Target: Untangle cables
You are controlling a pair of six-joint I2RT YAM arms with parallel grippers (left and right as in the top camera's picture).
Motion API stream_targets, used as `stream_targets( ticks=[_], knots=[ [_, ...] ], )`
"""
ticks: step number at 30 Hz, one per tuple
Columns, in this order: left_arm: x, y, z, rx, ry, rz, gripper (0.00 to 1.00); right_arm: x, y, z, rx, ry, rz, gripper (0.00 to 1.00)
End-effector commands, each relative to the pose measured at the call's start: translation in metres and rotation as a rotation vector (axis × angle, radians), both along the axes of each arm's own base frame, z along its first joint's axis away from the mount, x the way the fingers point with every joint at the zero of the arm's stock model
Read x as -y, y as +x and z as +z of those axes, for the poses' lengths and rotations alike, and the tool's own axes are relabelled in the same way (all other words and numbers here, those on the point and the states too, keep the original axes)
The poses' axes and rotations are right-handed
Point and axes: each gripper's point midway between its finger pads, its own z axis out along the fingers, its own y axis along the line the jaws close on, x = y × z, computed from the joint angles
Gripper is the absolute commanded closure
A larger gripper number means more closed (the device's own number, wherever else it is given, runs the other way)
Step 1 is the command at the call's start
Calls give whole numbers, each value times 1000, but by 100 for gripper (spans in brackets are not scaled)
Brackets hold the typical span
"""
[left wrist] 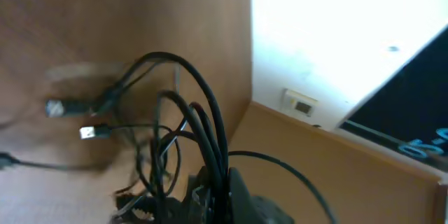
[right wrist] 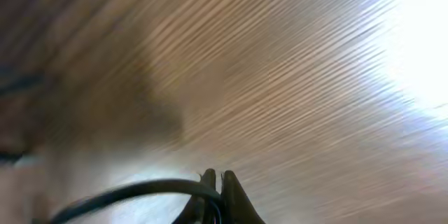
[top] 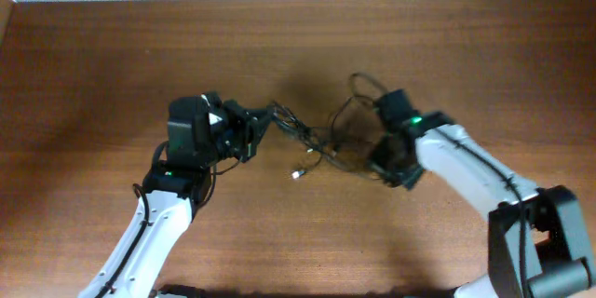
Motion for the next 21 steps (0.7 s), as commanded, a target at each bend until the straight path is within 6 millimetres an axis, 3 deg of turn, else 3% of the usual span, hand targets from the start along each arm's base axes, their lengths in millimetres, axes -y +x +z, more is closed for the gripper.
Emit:
stream_targets(
  ticks=[1,4,8,11,15,17,21],
  knots=[
    [-8,11,27,253,151,-65,100,34,6,-2,2,-48,13,96],
    [-3,8,32,508,396,-231,97,57,9,-2,-6,-49,-54,96],
    [-4,9,32,662,567,-312,98,86,6,-2,-37,-53,-145,96],
    [-32,21,31,670,660,-248,100,117,-6,-1,-84,-46,-198,96],
    [-55,30,28,599,680,-139,100,128,-8,-1,-87,-23,-186,96],
    [-61,33,25,536,642,-80,100,118,-5,0,-72,41,-148,95],
    [-53,25,12,377,487,-36,100,69,11,13,19,301,14,80]
  ],
)
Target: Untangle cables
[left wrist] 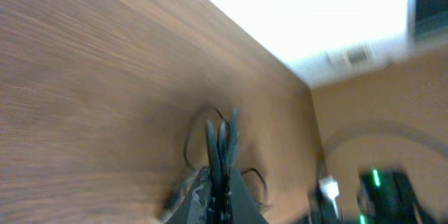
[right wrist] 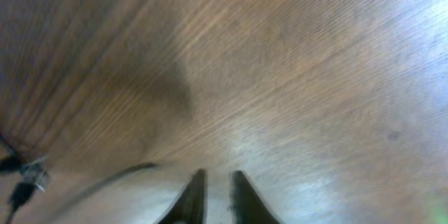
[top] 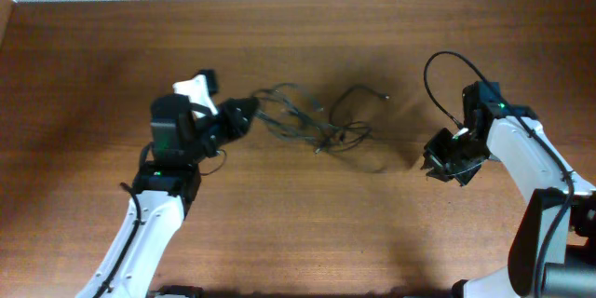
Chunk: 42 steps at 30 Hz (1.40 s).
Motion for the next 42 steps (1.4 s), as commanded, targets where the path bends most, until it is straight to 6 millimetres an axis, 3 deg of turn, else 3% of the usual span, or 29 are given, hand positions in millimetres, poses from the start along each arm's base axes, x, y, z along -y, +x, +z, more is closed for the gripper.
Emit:
stream_targets(
  ticks=[1,3,6,8,11,15,18,19,20,21,23,26,27,29,30,32,34,36,39,40,42],
  knots=[
    [-19,8,1,-102,-90,181,100,-21,5,7,81,141,125,78],
    [-4,1,-10,-156,-85,167,99,-49,11,19,148,273,197,73],
    [1,-3,-35,-223,-11,210,90,-69,15,25,183,317,246,62],
    [6,-9,-57,-280,50,222,87,-82,15,26,198,332,285,60],
    [25,-19,-91,-372,105,173,85,-95,15,27,212,334,330,60],
    [35,-39,-165,-555,230,151,83,-104,13,27,218,336,360,60],
    [50,-54,-195,-658,213,71,76,-104,13,27,217,336,361,60],
    [57,-61,-199,-683,194,14,82,-104,13,27,218,336,361,60],
    [56,-56,-194,-633,212,-28,65,-104,13,27,218,336,361,60],
    [52,-50,-188,-596,222,-39,27,-104,13,27,217,336,361,59],
    [37,-33,-163,-490,246,-48,1,-104,13,27,217,336,361,59],
    [-1,-5,-93,-270,292,-10,1,-102,14,26,217,323,361,59],
    [-14,0,-65,-195,277,33,1,-101,14,25,216,317,361,59],
    [-23,0,-28,-83,282,52,1,-101,14,25,217,316,361,59],
    [-21,-3,-15,-28,297,22,1,-101,14,25,217,316,361,59],
    [12,-21,16,203,378,-229,1,-99,14,23,215,298,361,59],
    [31,-37,15,273,454,-368,3,-98,14,22,213,291,361,59],
    [31,-45,-8,139,575,-408,5,-98,14,22,213,291,361,59],
    [43,-46,-14,44,718,-527,5,-98,16,22,222,289,362,58],
    [50,-45,-16,29,769,-576,10,-98,17,22,223,290,362,59],
    [62,-43,-36,-17,868,-629,36,-98,17,22,223,290,362,58]
  ],
)
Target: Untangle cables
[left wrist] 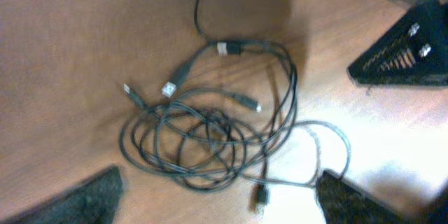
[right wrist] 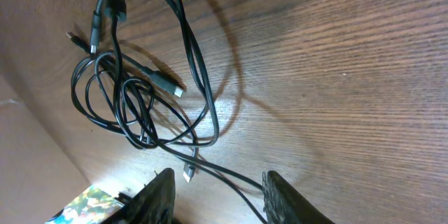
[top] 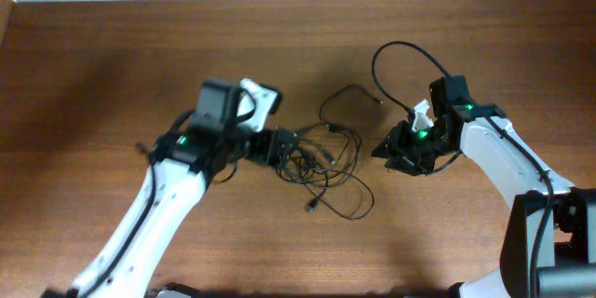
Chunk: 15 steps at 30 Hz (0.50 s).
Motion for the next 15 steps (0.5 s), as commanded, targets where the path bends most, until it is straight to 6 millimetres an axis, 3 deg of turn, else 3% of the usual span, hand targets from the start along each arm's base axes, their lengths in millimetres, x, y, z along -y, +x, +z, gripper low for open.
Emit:
stream_targets(
  ticks=[1,2,5,6,7,9,13,15],
  knots=[
    [13,11,-26,35,220,-105,44,0,-1,-2,3,-10,13,59],
    [16,10,-39,12,254,-117,55,0,-1,-2,1,-10,13,59],
    [26,3,-74,-76,292,-161,64,0,-1,-2,2,-10,13,58],
    [27,2,-82,-97,300,-167,65,0,-1,-2,2,-10,13,58],
    [26,0,-93,-127,313,-170,58,0,-1,-2,2,-10,14,57],
    [26,-1,-101,-149,322,-173,53,0,-1,-2,2,-10,13,53],
    [25,-1,-109,-193,310,-114,68,0,-1,-2,2,-10,13,53],
    [26,-2,-116,-225,303,-71,69,0,-1,-2,2,-10,13,53]
  ],
)
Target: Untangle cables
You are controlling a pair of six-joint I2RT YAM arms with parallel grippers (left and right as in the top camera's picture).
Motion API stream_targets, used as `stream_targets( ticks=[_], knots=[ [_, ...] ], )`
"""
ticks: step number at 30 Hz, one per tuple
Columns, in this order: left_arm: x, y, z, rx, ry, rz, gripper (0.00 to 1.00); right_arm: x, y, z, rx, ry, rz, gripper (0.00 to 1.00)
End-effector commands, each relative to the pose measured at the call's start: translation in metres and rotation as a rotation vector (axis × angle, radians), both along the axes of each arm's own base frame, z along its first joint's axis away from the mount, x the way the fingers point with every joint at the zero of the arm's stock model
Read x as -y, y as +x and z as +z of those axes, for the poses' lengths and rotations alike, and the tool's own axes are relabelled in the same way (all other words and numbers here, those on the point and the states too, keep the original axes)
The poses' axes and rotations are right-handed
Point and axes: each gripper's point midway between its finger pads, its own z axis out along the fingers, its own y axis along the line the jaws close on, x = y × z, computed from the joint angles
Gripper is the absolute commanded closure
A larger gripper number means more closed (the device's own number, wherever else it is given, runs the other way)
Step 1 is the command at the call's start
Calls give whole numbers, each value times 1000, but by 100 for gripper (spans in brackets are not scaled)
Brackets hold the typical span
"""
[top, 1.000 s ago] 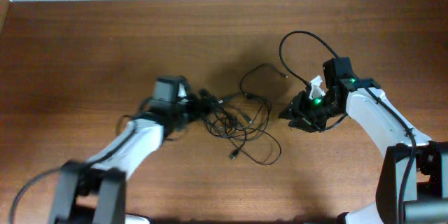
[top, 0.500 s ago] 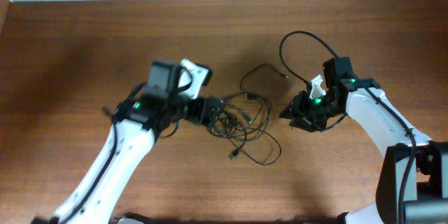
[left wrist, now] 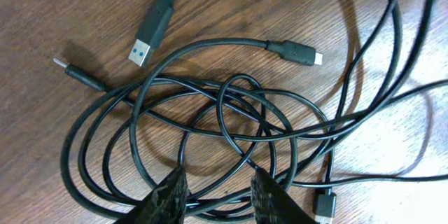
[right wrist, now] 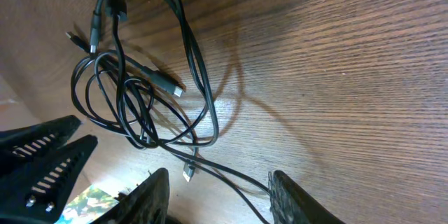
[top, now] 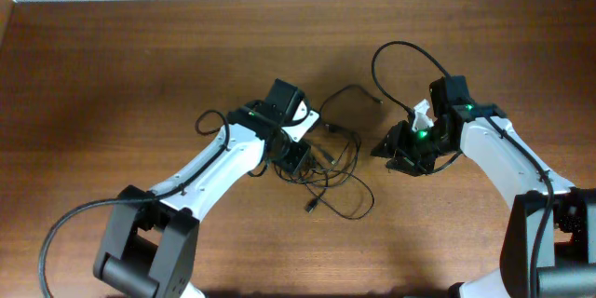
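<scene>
A tangle of thin black cables [top: 326, 163] lies in a loose coil on the wooden table [top: 112, 65]. The left wrist view shows the coil [left wrist: 210, 122] close up, with a USB-A plug [left wrist: 150, 31], a smaller plug [left wrist: 297, 52] and a thin pin tip [left wrist: 73, 73]. My left gripper [left wrist: 217, 185] is open, low over the coil's near edge, with strands running between its fingers [left wrist: 168, 196]. My right gripper [right wrist: 224, 185] is open to the right of the tangle [right wrist: 140, 105]; one strand [right wrist: 238, 175] trails between its fingers [right wrist: 297, 199]. From overhead, the left gripper [top: 296, 155] and right gripper [top: 393, 152] flank the tangle.
One cable end [top: 377, 101] arcs out of the tangle towards the back. A black wire loop [top: 396, 47] stands up behind the right wrist, and a smaller one [top: 209, 121] sits on the left arm. A white wall borders the table's far edge.
My left gripper was open above the tangle's left side, with the whole coil in its view. Now it is low on the coil, with strands between its fingers. The right arm has not moved.
First both grippers were shut on cables, the tangle stretched between them at the table's middle. Then the arms stood wide apart, the left still shut on the bundle, the right slightly open. Later both were open and the tangle lay loose. Now the left sits on the coil.
</scene>
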Motion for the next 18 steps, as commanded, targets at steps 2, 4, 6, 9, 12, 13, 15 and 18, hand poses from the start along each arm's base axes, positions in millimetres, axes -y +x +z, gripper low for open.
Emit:
stream_targets(
  ticks=[2,4,6,9,12,13,15,18],
  knots=[
    [2,4,-18,-43,3,99,72,0,-1,-2,2,-10,13,53],
    [4,8,-26,-44,2,102,71,0,-1,-2,2,-10,13,53],
    [5,8,-29,-52,-1,100,70,0,-1,-2,2,-10,13,53],
    [7,11,-29,-40,-8,100,70,0,-1,-2,2,-10,13,52],
    [8,13,-29,-33,-12,100,74,0,-1,-2,2,-10,13,53],
    [8,14,-29,-31,-14,100,75,0,-1,-2,2,-10,13,53],
    [8,14,-29,-30,-14,99,76,0,-1,-2,2,-10,13,53],
    [8,13,-30,-32,-13,100,76,0,-1,-2,2,-10,13,53]
  ],
)
